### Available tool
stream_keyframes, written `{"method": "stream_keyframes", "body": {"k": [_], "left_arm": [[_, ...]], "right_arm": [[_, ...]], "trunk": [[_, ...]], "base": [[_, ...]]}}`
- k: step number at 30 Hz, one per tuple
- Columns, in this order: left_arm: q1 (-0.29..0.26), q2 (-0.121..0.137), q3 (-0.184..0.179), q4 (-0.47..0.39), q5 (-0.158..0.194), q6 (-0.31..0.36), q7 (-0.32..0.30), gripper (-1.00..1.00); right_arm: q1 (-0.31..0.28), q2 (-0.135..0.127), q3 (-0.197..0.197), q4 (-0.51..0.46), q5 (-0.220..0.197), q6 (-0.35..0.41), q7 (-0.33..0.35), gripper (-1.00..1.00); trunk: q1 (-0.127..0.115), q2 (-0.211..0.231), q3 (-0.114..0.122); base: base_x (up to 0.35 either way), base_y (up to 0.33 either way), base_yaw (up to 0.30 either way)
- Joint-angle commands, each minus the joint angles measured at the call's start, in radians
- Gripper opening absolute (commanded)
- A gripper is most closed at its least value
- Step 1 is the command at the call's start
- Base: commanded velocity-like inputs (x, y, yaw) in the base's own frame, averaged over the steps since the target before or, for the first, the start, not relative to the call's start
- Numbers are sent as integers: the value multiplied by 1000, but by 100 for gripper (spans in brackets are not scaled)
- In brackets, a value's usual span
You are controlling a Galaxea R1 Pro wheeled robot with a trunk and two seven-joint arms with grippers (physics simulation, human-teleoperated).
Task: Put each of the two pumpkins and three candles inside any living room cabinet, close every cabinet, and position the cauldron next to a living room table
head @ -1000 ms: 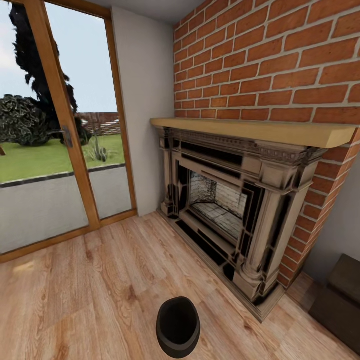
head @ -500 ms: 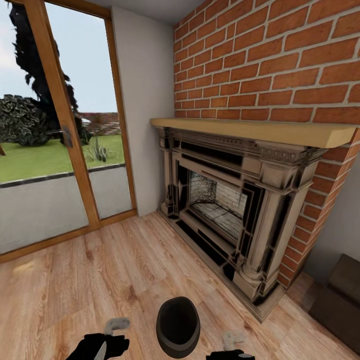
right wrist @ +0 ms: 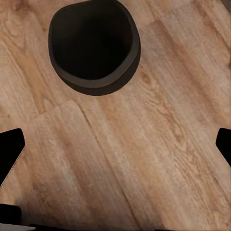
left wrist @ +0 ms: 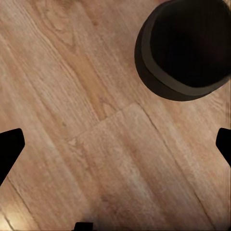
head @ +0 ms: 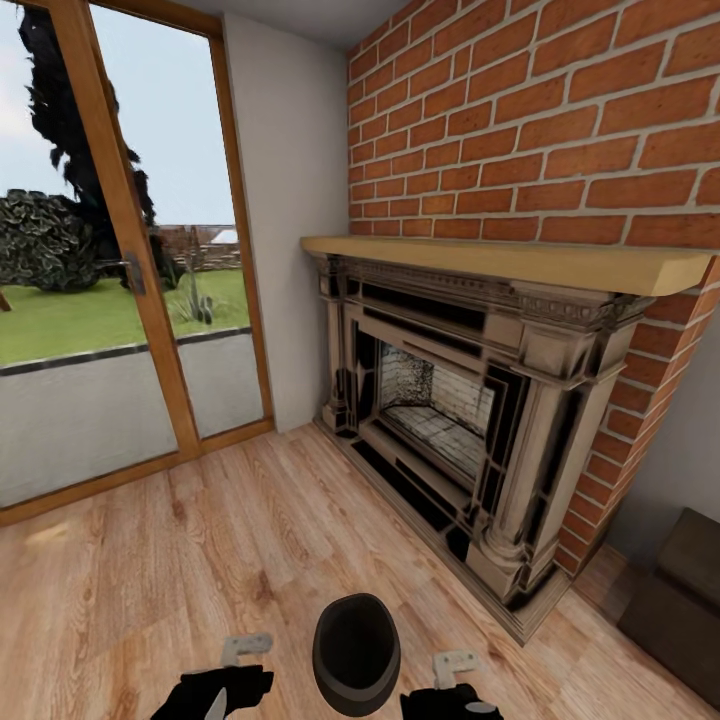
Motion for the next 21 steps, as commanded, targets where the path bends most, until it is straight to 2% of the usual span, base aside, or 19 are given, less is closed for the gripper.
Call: {"method": "stream_keyframes", "body": {"k": [1, 4, 6, 8, 12, 17, 21], "left_arm": [[0, -2, 2, 2, 9, 0, 3, 100], [-1, -10, 4, 22, 9, -38, 7, 100], [-1, -24, 2, 30, 10, -49, 13, 100], [-2, -39, 1, 35, 5, -58, 26, 100], [-2, -48, 0, 39, 1, -74, 40, 100], [-2, -51, -7, 40, -2, -87, 43, 100], [-1, -52, -30, 40, 1, -103, 43, 100]], "right_arm": [[0, 0, 3, -3, 0, 5, -4, 100], [-9, 3, 4, -27, -4, 14, -5, 100], [-24, 3, 4, -51, -14, 22, -5, 100], [-38, 3, 4, -69, -46, 29, -6, 100], [-46, 2, 3, -78, -95, 25, -28, 100], [-48, 2, 2, -65, -107, 2, -54, 100], [-48, 2, 2, -22, -106, -51, -60, 100]], "trunk": [[0, -1, -1], [0, -1, -1], [0, -1, -1], [0, -1, -1], [0, -1, -1], [0, -1, -1], [0, -1, -1]], "base": [[0, 0, 0], [0, 0, 0], [0, 0, 0], [0, 0, 0], [0, 0, 0], [0, 0, 0], [0, 0, 0]]}}
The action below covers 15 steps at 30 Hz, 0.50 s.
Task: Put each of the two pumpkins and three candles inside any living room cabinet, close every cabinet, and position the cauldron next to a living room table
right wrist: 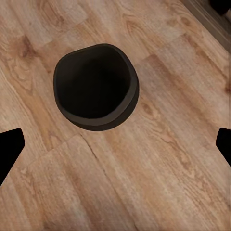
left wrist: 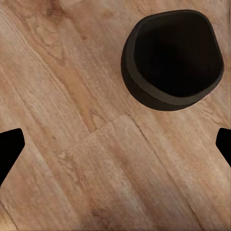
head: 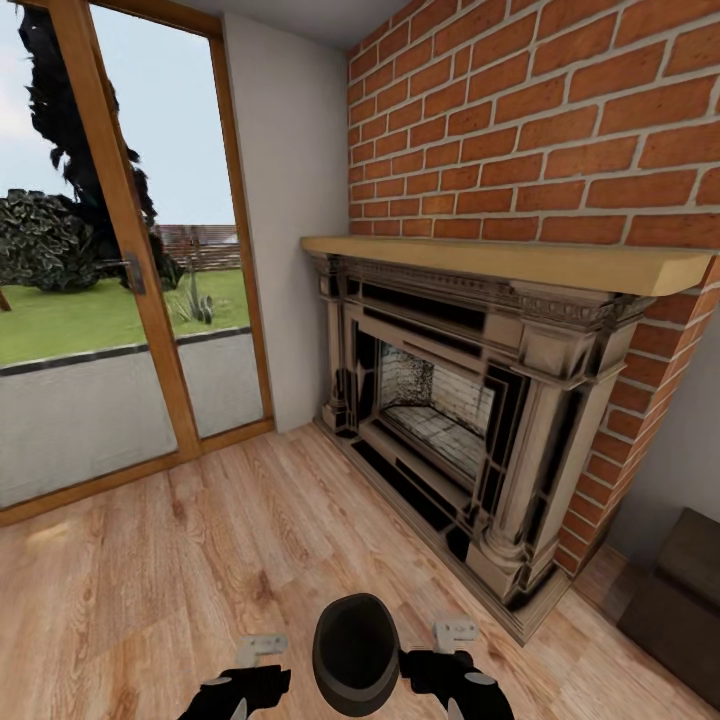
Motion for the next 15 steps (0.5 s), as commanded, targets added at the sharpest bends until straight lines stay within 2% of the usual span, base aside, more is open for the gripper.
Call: {"method": "stream_keyframes", "body": {"k": [1, 6, 15], "left_arm": [[0, 0, -10, -2, 9, -4, 6, 100], [0, 0, -25, -2, 13, -24, 5, 100], [0, 0, -27, -2, 14, -28, 5, 100]], "right_arm": [[-1, -1, 3, 6, -10, -2, -10, 100], [-1, -1, 4, 17, -11, -11, -10, 100], [-1, -1, 5, 20, -11, -12, -9, 100]], "trunk": [[0, -1, -1], [0, -1, -1], [0, -1, -1]], "base": [[6, 0, 0], [144, 0, 0], [124, -20, 0]]}}
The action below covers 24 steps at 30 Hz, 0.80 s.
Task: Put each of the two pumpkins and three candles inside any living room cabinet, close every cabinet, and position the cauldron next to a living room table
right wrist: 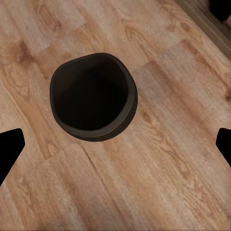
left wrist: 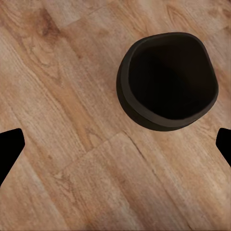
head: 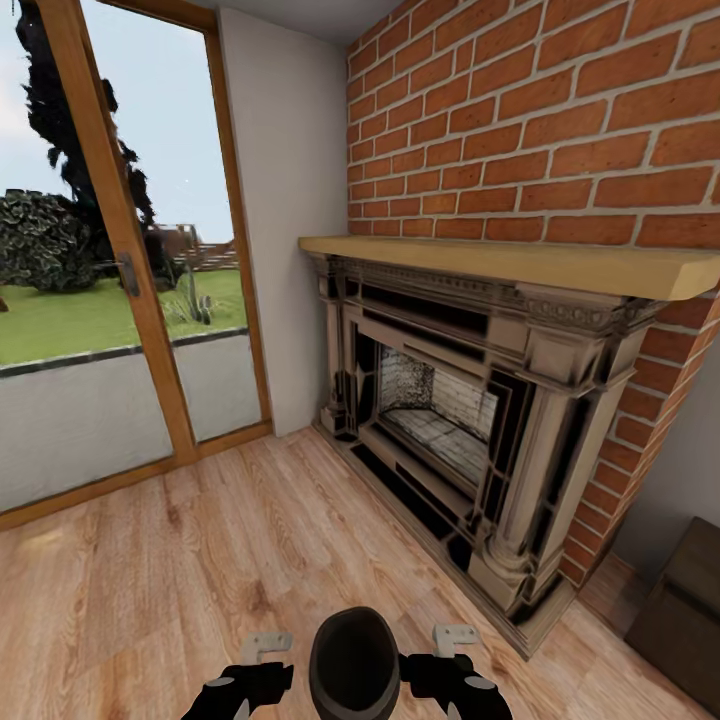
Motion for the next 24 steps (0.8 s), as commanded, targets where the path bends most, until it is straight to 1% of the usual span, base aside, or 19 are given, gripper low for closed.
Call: {"method": "stream_keyframes", "body": {"k": [1, 9, 16, 19, 24], "left_arm": [[0, 1, -5, -2, 8, 5, 6, 100], [0, 1, -5, -2, 9, 6, 6, 100], [0, 1, -5, -2, 9, 6, 6, 100], [0, 1, -5, -2, 11, 7, 6, 100], [0, 1, -5, -2, 11, 6, 6, 100]], "right_arm": [[-1, -1, 3, -1, -10, 4, -9, 100], [-1, 0, 4, -1, -10, 4, -9, 100], [-1, 1, 5, 0, -10, 4, -9, 100], [-1, 1, 5, 0, -10, 4, -9, 100], [-1, 1, 6, 0, -10, 4, -9, 100]], "trunk": [[0, -1, -1], [0, -1, -1], [0, -1, -1], [0, -1, -1], [0, -1, -1]], "base": [[58, -12, 0], [155, -67, 0], [29, -15, 0], [101, 65, 0], [209, 135, 0]]}}
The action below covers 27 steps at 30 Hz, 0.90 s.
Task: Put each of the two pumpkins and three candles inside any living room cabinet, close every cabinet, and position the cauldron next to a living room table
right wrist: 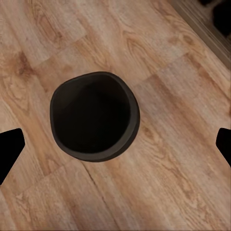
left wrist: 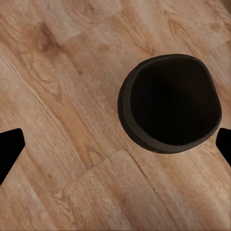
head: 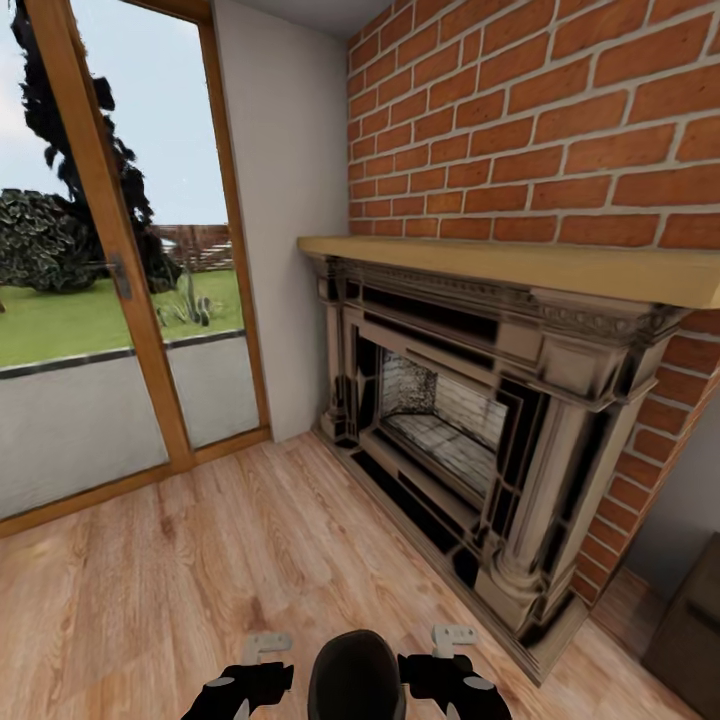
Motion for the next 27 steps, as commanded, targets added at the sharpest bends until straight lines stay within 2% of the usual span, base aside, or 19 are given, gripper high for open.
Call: {"method": "stream_keyframes", "body": {"k": [1, 12, 17, 25, 27], "left_arm": [[0, 1, -5, -2, 8, 5, 6, 100], [0, 1, -5, -2, 6, 4, 5, 100], [1, 1, -5, -2, 5, 3, 5, 100], [1, -6, -6, -2, 5, 3, 4, 100], [1, -11, -6, -1, 5, 3, 3, 100]], "right_arm": [[-1, 0, 3, -2, -10, 4, -9, 100], [-1, 0, 5, 14, -10, 2, -7, 100], [-1, 0, 28, 23, -10, 0, -7, 100], [-1, 0, 41, 24, -24, -3, -1, 100], [-1, -1, 64, 24, -39, -14, 0, 100]], "trunk": [[0, -1, -1], [0, -1, -1], [0, -1, -1], [31, -57, -26], [39, -71, -32]], "base": [[221, 52, 0], [78, 9, 0], [2, 0, 0], [0, 0, 0], [0, 0, 0]]}}
